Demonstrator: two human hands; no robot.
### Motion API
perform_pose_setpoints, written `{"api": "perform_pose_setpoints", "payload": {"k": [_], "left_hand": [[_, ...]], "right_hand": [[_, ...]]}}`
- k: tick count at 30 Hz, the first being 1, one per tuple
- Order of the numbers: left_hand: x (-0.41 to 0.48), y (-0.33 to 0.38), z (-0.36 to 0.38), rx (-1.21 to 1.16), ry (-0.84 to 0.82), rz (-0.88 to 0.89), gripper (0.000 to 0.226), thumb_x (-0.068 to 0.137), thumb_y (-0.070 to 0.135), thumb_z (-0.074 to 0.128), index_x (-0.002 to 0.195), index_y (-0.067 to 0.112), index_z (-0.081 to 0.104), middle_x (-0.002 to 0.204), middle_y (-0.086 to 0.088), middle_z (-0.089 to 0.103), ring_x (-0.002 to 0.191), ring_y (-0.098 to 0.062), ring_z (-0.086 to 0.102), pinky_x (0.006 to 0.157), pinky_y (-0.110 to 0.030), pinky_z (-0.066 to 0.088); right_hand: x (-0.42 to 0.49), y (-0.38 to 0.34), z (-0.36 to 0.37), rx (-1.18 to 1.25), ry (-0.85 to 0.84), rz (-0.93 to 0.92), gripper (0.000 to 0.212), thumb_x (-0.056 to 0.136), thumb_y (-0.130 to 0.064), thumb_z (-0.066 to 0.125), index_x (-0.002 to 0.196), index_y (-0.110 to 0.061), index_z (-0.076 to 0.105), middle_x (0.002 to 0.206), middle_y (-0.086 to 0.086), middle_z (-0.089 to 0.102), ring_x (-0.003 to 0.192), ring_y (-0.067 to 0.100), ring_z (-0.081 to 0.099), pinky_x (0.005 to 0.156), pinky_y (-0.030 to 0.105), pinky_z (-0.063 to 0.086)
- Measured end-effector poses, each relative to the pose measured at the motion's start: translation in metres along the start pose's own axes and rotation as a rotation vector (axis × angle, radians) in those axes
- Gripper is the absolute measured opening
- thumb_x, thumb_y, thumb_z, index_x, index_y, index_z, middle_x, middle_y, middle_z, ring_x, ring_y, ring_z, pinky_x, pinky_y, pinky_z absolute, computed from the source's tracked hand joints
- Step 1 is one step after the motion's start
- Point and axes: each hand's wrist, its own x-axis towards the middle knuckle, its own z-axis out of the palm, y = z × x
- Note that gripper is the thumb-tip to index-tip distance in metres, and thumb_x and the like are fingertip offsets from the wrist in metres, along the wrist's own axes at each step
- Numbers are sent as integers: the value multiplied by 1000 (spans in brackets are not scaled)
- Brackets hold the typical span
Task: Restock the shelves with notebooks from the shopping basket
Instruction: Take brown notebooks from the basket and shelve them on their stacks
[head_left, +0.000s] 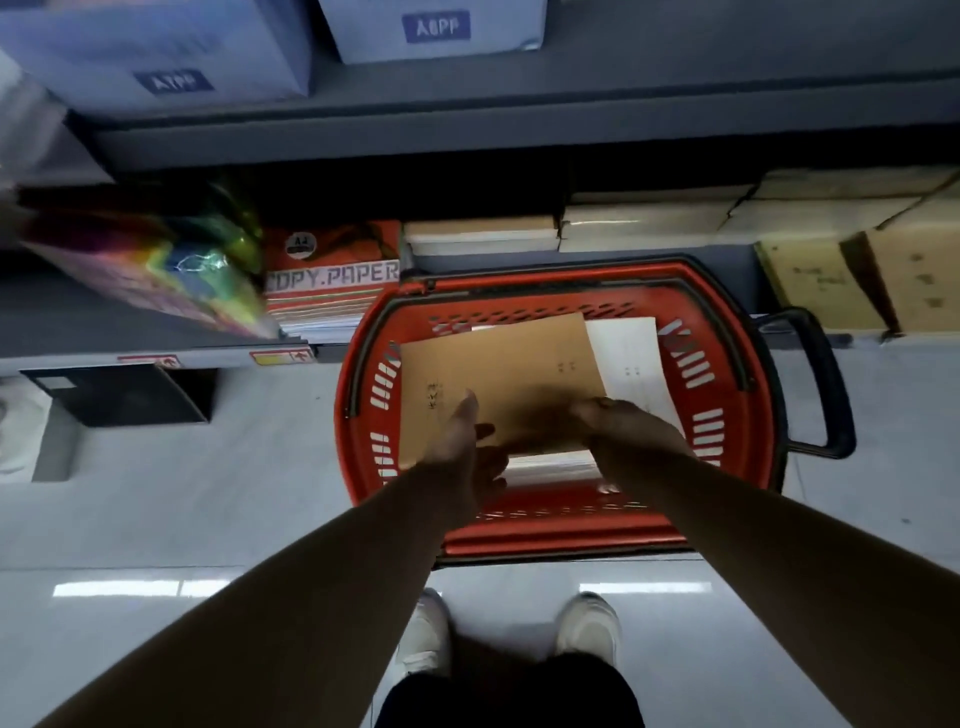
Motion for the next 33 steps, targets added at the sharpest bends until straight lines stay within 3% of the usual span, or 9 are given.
{"api": "perform_pose_setpoints", "payload": {"k": [4,6,10,13,15,18,23,27,33], "left_hand": [[21,-16,-15,-44,-10,5,62,96,59,40,127,7,50,108,-9,66,94,-21,63,68,-34,47],[27,-19,-23,-61,-14,9,66,97,60,35,133,6,48,109,-9,68,97,-20,64,68,-34,47],[36,-25,-33,-62,-36,-14,74,97,62,31,134,1,51,112,-13,70,98,-22,66,70,-34,50],[42,-31,-32,-119,-31,-25,70,97,60,33,131,0,51,101,-14,74,93,-24,68,76,-37,49],[44,-34,-27,-146,-41,-16,65,98,58,35,129,2,49,99,-15,74,91,-24,69,77,-39,50],[43,-36,-21,-139,-61,5,60,98,56,37,126,5,50,103,-13,74,92,-23,70,71,-36,52],[35,-30,-14,-43,-57,33,56,96,55,43,125,9,56,99,-6,75,87,-16,73,62,-30,54],[25,-22,-4,29,-112,87,49,93,57,49,124,19,51,109,-1,70,98,-15,67,67,-30,52],[12,-21,14,-53,1,109,31,98,8,48,129,5,52,124,-19,62,110,-29,63,76,-37,56]], "right_hand": [[21,1,14,-101,-3,92,29,101,-39,41,112,-16,56,108,4,62,85,15,54,68,25,39],[22,8,16,-333,-17,-5,32,100,-38,42,118,-16,57,110,7,63,95,21,59,79,32,48],[30,9,12,-762,-34,-131,42,96,-10,46,137,-14,41,139,9,47,121,26,50,98,37,46],[37,4,-2,-814,-157,-179,40,97,-15,47,137,-18,47,136,7,51,118,24,53,95,33,46],[39,1,-8,-896,-123,-254,30,98,-24,48,126,-20,57,121,6,63,108,22,60,82,30,47],[36,-1,-6,-801,-98,-242,30,99,-31,45,118,-16,63,111,7,67,101,20,63,80,30,46],[15,3,-5,-756,56,-161,31,99,-16,39,129,-20,47,114,7,55,104,23,54,86,32,45],[-7,11,14,-699,196,-389,29,98,-16,38,125,-19,49,116,5,60,109,22,55,87,34,49],[-39,13,28,-498,185,-539,22,83,-9,71,103,-8,65,99,14,66,84,31,66,58,42,58]]}}
